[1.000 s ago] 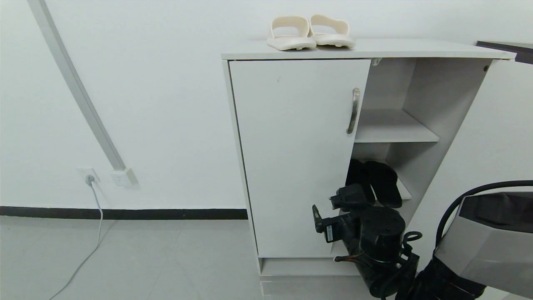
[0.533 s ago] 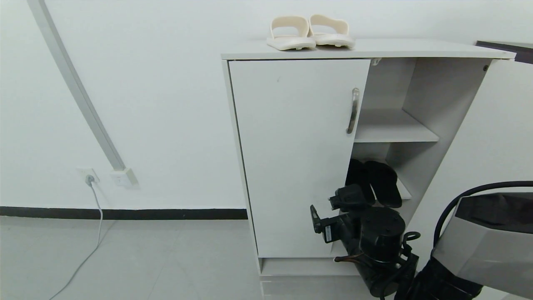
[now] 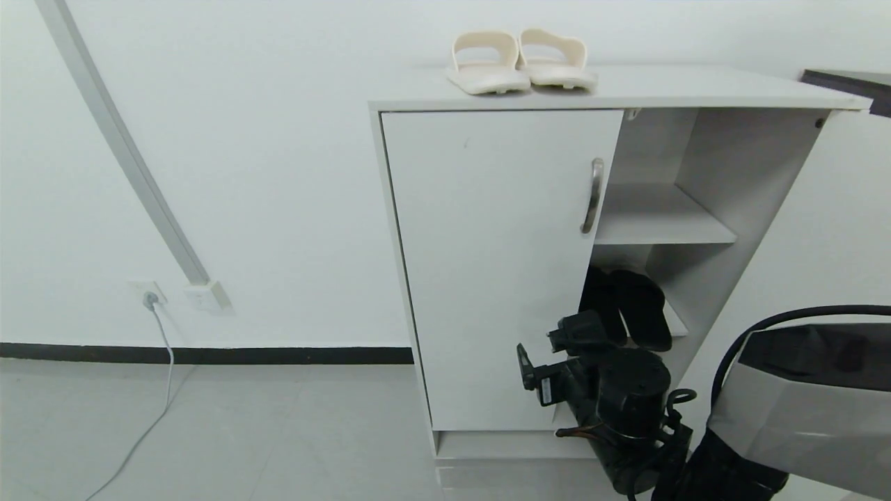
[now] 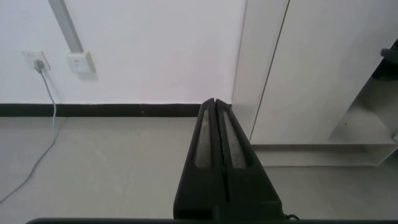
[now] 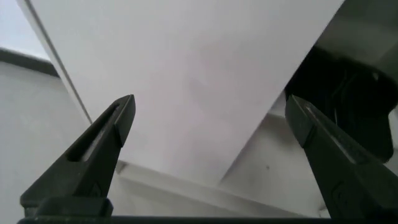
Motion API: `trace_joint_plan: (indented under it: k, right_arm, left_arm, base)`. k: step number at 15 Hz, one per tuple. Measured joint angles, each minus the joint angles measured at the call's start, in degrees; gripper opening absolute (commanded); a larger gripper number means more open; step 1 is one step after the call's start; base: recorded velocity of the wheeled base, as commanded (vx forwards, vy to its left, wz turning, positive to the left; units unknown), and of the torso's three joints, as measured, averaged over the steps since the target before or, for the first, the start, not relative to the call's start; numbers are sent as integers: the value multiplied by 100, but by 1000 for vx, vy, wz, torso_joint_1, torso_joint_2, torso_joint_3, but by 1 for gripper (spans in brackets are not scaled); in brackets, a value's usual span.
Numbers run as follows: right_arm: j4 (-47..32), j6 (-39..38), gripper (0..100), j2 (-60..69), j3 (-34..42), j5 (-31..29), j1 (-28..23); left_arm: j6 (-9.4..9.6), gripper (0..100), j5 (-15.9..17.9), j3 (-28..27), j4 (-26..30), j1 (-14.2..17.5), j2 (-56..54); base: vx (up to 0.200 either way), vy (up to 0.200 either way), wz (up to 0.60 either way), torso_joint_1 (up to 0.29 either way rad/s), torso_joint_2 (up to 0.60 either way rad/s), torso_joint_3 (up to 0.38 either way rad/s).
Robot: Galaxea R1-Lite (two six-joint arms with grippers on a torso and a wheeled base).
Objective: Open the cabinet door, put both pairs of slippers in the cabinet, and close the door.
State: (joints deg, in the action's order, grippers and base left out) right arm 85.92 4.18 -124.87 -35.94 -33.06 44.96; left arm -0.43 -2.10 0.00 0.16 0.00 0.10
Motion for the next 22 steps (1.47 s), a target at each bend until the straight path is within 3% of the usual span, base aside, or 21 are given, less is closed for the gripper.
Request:
trace_joint_plan:
  k: [9,22]
  right_arm:
    - [16,2,100,-43,0,2,44]
    - [57,-6,100,-90,44,2,55]
  left_arm:
    - [0,0,16,0,-6,0,0]
    - [10,0,10,0,-6,0,0]
  base:
    - [0,0,0,112,-474,-341]
    - [0,0,0,196,-508,-318]
